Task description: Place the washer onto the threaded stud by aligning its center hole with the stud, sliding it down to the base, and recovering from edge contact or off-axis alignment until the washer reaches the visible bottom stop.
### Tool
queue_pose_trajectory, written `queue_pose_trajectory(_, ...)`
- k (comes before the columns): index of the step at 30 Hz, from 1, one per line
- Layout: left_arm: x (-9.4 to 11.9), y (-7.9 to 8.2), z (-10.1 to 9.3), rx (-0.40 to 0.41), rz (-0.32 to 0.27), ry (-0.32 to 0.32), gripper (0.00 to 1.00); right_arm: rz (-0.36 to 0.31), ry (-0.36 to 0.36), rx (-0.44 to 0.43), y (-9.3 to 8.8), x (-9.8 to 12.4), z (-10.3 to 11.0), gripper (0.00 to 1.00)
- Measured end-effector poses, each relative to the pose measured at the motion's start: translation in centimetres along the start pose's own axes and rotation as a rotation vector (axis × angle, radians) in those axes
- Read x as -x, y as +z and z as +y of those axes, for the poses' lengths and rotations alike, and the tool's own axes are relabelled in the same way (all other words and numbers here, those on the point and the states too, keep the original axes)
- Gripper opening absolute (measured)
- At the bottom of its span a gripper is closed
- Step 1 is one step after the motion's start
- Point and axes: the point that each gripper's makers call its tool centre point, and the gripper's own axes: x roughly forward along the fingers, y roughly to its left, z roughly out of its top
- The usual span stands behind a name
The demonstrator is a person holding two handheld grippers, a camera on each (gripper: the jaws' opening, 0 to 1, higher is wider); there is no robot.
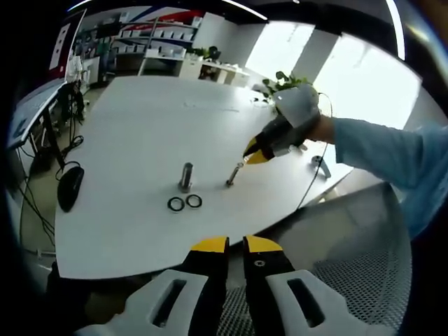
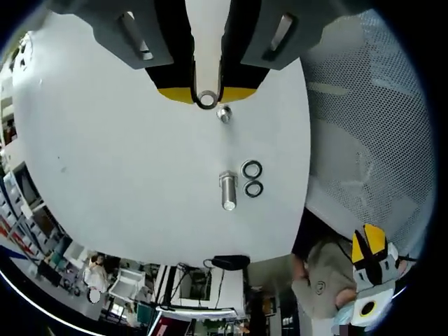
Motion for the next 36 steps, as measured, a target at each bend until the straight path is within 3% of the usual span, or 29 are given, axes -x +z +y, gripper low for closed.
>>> queue_pose_trajectory(14, 0.0, 0.0, 0.0, 0.0, -0.004, 0.002, 0.05, 0.011, 0.033, 0.048, 1.0, -0.6, 1.0, 0.14)
queue_pose_trajectory(36, 0.1, 0.2, 0.0, 0.006, -0.012, 0.001, 0.06, 0.063, 0.062, 0.094, 0.7, -2.3, 1.4, 0.14)
